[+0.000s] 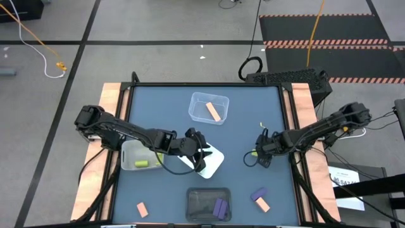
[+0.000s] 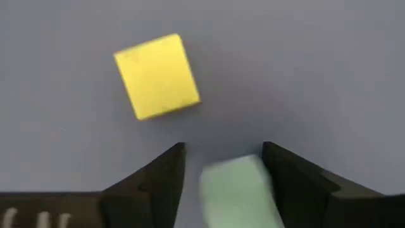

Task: Sort & place blocks by color
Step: Put the blue block into the white bin

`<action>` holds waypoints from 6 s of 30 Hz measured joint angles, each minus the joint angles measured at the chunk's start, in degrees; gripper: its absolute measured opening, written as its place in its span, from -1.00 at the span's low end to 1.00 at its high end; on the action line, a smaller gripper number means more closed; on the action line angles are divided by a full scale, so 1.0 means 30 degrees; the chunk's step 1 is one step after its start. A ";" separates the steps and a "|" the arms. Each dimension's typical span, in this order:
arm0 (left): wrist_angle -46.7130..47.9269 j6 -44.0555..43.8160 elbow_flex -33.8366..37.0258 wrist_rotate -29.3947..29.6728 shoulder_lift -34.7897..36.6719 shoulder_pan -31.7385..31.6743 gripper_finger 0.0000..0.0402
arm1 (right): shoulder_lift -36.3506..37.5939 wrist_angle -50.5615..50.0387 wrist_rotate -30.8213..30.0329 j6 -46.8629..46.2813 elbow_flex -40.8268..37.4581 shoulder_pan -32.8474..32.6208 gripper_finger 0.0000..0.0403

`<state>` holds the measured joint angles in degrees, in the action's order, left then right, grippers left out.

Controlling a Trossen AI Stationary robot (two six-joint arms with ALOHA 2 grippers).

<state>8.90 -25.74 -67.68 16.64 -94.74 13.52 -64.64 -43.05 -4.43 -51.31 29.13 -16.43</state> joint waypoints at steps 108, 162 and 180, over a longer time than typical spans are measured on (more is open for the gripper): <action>-0.5922 0.4269 0.0007 -0.1284 -0.0036 0.1597 -0.32 | 0.2280 2.6268 -0.0480 2.4310 -0.0126 0.3793 -0.42; -0.9964 -0.2016 0.0007 -0.1157 -0.1158 0.0488 -0.33 | -0.4750 3.3017 -0.4073 3.4687 0.1746 -0.1319 -0.39; -0.9271 -0.0573 0.0007 -0.1450 -0.1143 0.0275 -0.33 | -0.4743 3.0602 -1.5862 2.8759 0.1717 -0.3242 0.12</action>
<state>-18.91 -27.45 -67.66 12.29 -98.17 14.34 -78.87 48.75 -52.01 34.97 34.28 -26.15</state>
